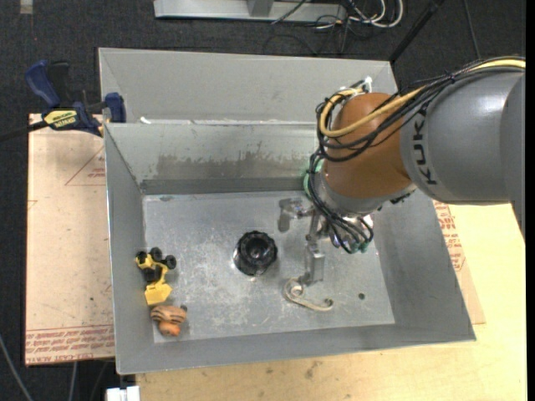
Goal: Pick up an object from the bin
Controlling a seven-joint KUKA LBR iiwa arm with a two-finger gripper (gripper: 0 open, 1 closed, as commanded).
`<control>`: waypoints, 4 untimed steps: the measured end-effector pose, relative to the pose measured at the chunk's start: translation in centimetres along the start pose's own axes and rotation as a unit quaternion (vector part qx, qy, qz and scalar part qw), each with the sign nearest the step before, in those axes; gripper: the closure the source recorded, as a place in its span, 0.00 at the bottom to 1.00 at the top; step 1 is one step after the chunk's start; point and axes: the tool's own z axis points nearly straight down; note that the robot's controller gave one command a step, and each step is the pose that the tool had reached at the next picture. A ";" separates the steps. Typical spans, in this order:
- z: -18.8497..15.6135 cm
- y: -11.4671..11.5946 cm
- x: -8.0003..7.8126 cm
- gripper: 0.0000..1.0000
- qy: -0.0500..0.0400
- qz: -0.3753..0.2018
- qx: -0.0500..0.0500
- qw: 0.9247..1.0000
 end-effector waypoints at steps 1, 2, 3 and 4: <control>3.3 1.4 1.6 0.00 -0.003 -0.022 0.001 1.000; 4.9 4.1 1.3 0.00 0.002 -0.037 0.000 0.999; 5.2 7.4 -0.7 0.00 -0.002 0.002 0.001 1.000; 5.4 10.4 0.0 1.00 -0.002 -0.093 0.001 0.996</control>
Offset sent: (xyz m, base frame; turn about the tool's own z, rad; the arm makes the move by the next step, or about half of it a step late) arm 0.0055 0.0581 -0.0545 -0.1009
